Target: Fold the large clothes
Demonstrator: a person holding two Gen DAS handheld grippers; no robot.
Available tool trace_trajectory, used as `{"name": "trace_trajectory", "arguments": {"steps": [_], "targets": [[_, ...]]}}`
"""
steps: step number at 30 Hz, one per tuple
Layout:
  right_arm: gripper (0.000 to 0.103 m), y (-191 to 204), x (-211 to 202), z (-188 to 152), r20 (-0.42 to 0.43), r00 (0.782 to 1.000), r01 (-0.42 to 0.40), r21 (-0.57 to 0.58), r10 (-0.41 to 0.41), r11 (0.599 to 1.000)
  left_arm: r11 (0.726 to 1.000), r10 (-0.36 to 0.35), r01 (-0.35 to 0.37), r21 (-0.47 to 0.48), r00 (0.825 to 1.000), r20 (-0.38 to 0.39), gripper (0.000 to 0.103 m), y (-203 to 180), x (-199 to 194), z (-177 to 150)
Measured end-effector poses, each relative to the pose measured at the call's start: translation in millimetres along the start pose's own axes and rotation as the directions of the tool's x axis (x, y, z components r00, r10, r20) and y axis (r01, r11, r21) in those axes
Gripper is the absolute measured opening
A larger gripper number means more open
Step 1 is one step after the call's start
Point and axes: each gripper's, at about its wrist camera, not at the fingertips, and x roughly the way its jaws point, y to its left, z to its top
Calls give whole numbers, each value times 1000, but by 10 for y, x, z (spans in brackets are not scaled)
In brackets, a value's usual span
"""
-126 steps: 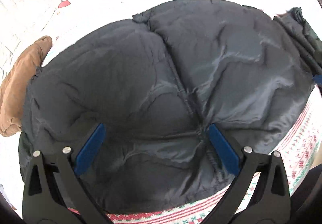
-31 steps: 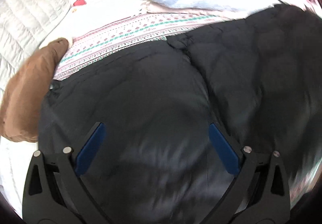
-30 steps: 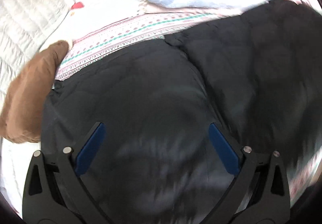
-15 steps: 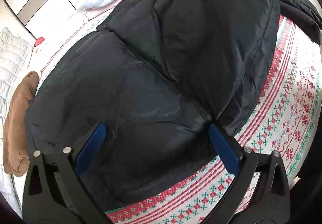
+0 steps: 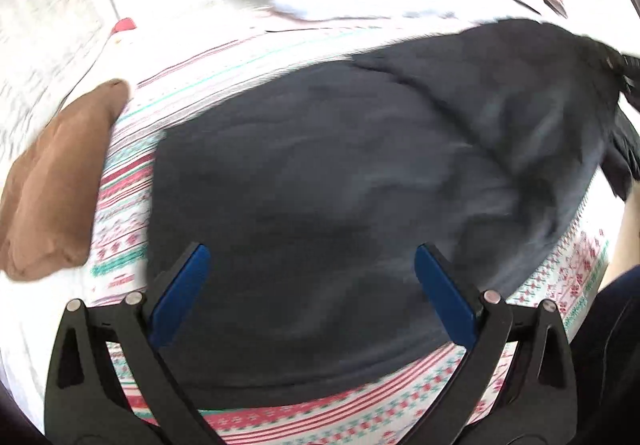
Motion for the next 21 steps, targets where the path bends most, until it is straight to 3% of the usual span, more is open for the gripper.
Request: {"name": "trace_trajectory", "arguments": {"steps": [4,9,13,16,21], "targets": [[11,-169,-57,58,29,996,82,9,-82,997,994,-39,36,-104,999,-30,102,213,12,-179],[11,85,-193,-19,92,993,87,-84,-79,993,978,-152,142,-154,987,-54,102,246,126,-379],[11,459,-388,-148,177,984,33,-201,3,979,966,-207,193,-172,976,-67,102,221,189,-449],[11,829,-543,-334,243,966,-1,-328,86,945,959,-235,219,-180,969,-71,102,149,269,-421],[11,1528,-730,-752,281,924,-59,-563,258,825,951,-253,234,-203,965,-69,102,102,280,-426]]}}
